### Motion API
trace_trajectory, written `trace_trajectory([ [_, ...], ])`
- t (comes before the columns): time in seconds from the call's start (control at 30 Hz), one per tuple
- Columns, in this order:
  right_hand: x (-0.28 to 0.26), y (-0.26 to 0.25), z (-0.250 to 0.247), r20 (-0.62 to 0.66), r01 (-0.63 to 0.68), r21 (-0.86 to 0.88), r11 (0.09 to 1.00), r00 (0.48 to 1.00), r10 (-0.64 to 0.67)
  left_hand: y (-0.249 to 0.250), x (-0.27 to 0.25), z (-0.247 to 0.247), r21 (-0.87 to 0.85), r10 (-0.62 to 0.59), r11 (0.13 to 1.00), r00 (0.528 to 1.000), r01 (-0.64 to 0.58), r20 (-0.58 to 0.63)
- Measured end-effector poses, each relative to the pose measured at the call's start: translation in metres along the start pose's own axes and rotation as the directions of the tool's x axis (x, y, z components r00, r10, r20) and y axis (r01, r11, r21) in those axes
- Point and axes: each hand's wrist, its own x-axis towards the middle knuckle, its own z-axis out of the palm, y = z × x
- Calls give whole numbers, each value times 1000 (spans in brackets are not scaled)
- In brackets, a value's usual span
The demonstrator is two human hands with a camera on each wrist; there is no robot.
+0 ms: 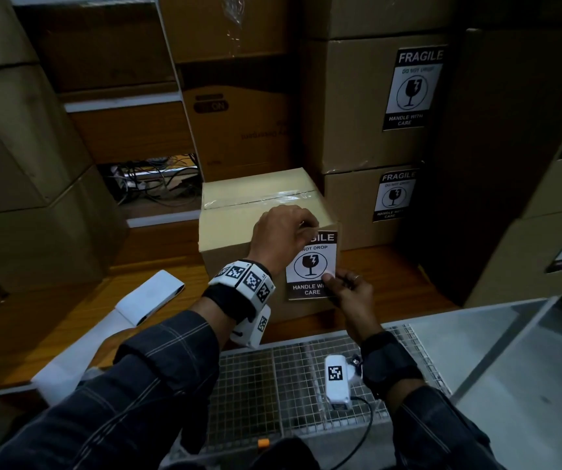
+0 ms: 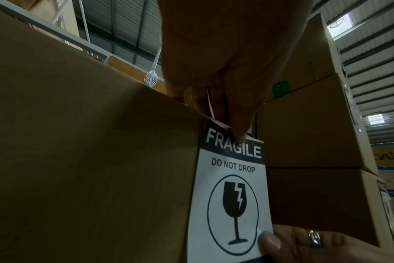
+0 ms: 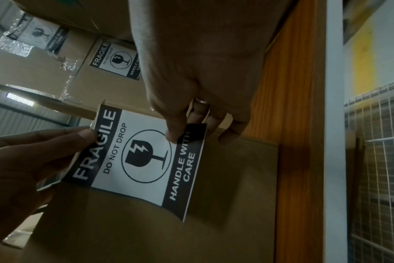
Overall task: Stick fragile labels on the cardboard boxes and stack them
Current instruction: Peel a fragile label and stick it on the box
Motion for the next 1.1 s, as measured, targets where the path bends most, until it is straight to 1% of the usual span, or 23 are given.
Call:
trace_trajectory([
  [0.23,1,4,-1,-62,-49,78,996,997,54,-3,2,0,-15,0,1000,1000,0,3],
  [0.37,2,15,-10,-100,-69,16,997,992,71,-4,2,1,-20,-2,1000,1000,2,4],
  [0.47,1,19,-12,-107,-83,20,996,991,84,-5,2,2,-17,6,1000,1000,-6,-2],
  [0.83,19,20,-7,-134,-56,-41,998,990,51,-4,2,3,-10,10,1000,1000,-10,-11],
  [1.1,27,16,-5,-158,-64,-116,991,986,46,-4,2,3,-22,9,1000,1000,-10,-5],
])
